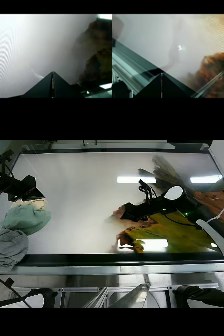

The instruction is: Fold the shirts.

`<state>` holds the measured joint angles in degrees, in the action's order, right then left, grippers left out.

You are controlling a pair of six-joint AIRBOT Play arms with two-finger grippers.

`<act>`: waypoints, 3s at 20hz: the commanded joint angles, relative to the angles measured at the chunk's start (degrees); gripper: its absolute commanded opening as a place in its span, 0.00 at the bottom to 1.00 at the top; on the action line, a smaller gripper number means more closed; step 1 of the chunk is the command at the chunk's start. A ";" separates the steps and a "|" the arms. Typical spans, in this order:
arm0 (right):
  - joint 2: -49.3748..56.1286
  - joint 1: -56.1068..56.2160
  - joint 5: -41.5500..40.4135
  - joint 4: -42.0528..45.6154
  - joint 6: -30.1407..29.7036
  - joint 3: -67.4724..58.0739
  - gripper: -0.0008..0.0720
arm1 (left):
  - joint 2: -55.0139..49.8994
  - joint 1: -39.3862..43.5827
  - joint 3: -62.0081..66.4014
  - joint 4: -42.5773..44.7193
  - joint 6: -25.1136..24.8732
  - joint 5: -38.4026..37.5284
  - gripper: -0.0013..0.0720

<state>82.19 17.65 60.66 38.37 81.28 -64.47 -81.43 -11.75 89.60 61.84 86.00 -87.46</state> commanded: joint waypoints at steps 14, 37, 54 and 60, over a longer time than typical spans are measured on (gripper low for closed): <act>-0.02 0.00 0.00 0.00 0.00 0.02 0.03 | 0.02 0.00 0.07 0.00 0.00 0.00 0.03; -19.04 0.24 8.31 29.35 12.07 7.10 0.05 | 12.41 -3.74 -8.26 18.08 -3.93 3.17 0.42; -14.19 -0.07 -7.06 29.59 13.73 10.93 0.84 | -31.56 -12.11 17.97 18.18 -7.39 26.58 0.98; -14.16 -0.04 -7.52 29.57 14.40 10.93 0.84 | -42.42 -13.33 28.02 17.55 -7.39 20.90 0.98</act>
<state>67.99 17.63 53.60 67.92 95.42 -53.56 -118.80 -24.86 113.65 79.57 78.59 -62.83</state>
